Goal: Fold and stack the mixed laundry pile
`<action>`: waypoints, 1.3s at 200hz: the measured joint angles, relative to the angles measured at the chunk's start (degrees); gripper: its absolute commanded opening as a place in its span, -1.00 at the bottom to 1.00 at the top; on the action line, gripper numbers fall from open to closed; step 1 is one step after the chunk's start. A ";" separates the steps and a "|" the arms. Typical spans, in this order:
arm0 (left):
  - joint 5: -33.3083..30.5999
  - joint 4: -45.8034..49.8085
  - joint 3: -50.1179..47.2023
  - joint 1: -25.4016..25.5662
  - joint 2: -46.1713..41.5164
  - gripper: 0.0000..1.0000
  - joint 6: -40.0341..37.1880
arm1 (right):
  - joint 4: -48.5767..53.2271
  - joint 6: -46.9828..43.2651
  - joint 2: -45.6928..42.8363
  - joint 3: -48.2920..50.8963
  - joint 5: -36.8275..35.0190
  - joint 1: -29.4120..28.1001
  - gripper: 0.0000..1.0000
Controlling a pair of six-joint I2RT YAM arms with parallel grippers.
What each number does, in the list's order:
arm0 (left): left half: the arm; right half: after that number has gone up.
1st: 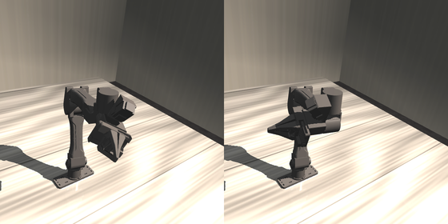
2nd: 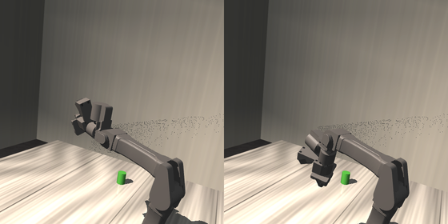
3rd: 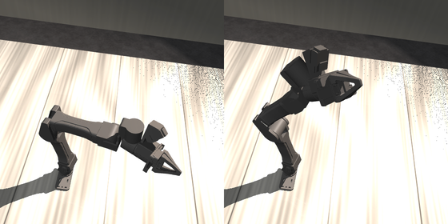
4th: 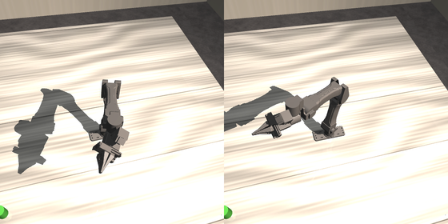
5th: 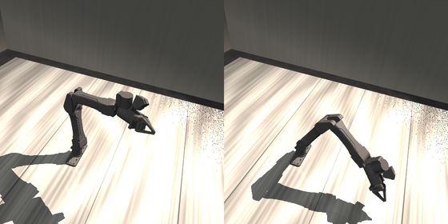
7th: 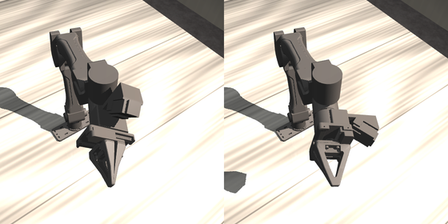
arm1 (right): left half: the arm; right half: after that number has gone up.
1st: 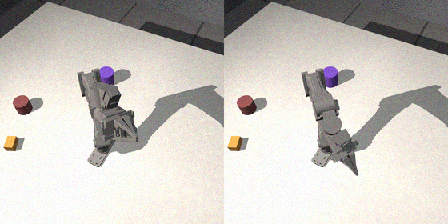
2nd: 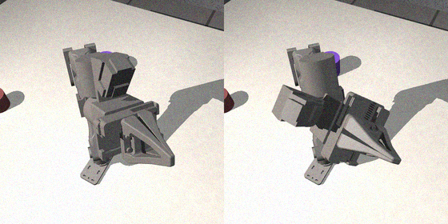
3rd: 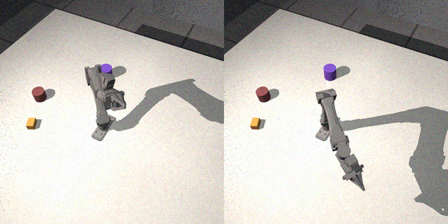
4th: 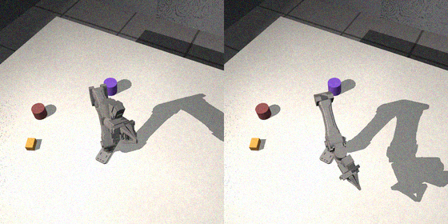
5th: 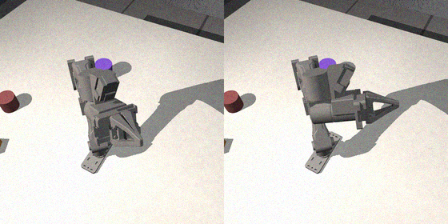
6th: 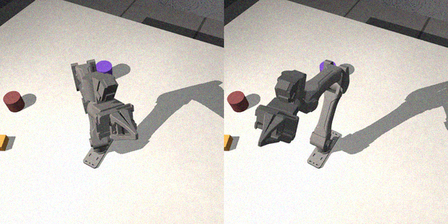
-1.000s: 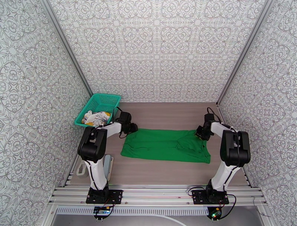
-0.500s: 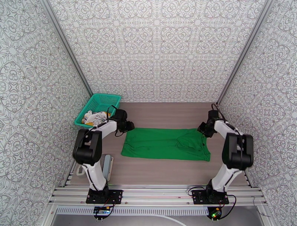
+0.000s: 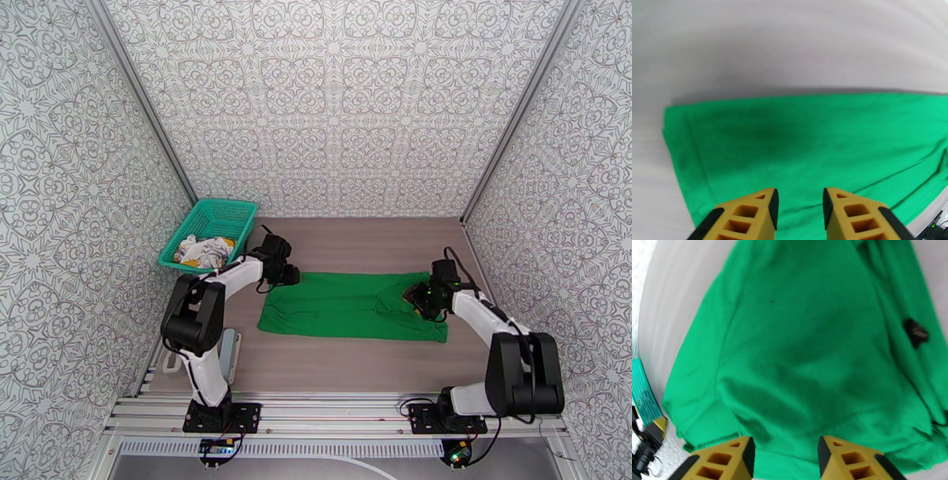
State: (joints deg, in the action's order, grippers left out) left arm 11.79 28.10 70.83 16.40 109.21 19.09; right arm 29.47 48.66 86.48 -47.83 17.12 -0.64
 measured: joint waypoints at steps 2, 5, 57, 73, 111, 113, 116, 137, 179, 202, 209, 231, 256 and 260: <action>-0.04 0.00 -0.37 0.00 0.00 -0.31 0.04 | -0.11 0.17 0.50 -0.11 -0.13 -0.04 -0.02; -0.04 -0.02 -0.81 0.00 0.00 -0.32 0.17 | -0.33 0.59 1.57 -0.39 -0.17 -0.07 -0.03; 0.00 -7.10 -11.32 0.09 -5.25 -0.37 3.72 | 1.11 2.75 18.29 -16.22 -3.30 -0.07 -0.03; 0.13 -8.72 -17.09 0.83 -9.75 -0.37 6.10 | 1.66 1.62 24.61 -24.68 -3.63 -0.09 -0.02; 0.42 -10.78 -29.88 7.37 -21.00 -0.43 14.12 | 6.67 -3.61 37.59 -44.76 -3.13 -0.72 0.04; 0.48 -10.86 -30.91 8.57 -22.05 -0.43 15.28 | 6.86 -3.78 38.07 -45.24 -3.10 -0.76 0.04; 0.35 -11.13 -31.69 9.53 -22.75 -0.43 15.93 | 7.69 -4.55 39.12 -47.15 -3.04 -0.90 0.04; -0.28 -12.66 -36.06 18.78 -27.02 -0.44 23.17 | 11.04 -8.92 45.53 -57.88 -2.89 -1.86 0.07; -2.75 -9.05 -36.04 36.37 -30.53 -0.41 33.92 | 16.28 -17.11 53.79 -72.59 -2.78 -3.76 0.15; -4.50 -4.63 -32.15 36.30 -32.35 -0.40 34.29 | 18.25 -20.33 53.57 -73.77 -2.80 -4.55 0.17; -4.66 -3.91 -30.69 35.65 -32.61 -0.41 33.64 | 18.71 -21.14 53.07 -73.72 -2.80 -4.72 0.17; -4.24 -3.02 -26.71 30.97 -32.37 -0.46 29.88 | 19.39 -22.58 48.04 -69.79 -3.98 -5.46 0.08; -2.78 -3.02 -23.47 23.50 -28.87 -0.61 23.06 | 19.37 -22.51 36.57 -60.46 -6.93 -6.16 0.01; -2.51 -3.06 -23.15 22.71 -28.11 -0.63 22.16 | 18.97 -22.29 34.40 -58.29 -7.52 -6.23 0.01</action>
State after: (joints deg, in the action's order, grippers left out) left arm 9.28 25.04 47.68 39.11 81.10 41.25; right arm 48.45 26.37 120.88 -106.13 9.61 -6.87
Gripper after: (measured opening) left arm 0.223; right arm 0.511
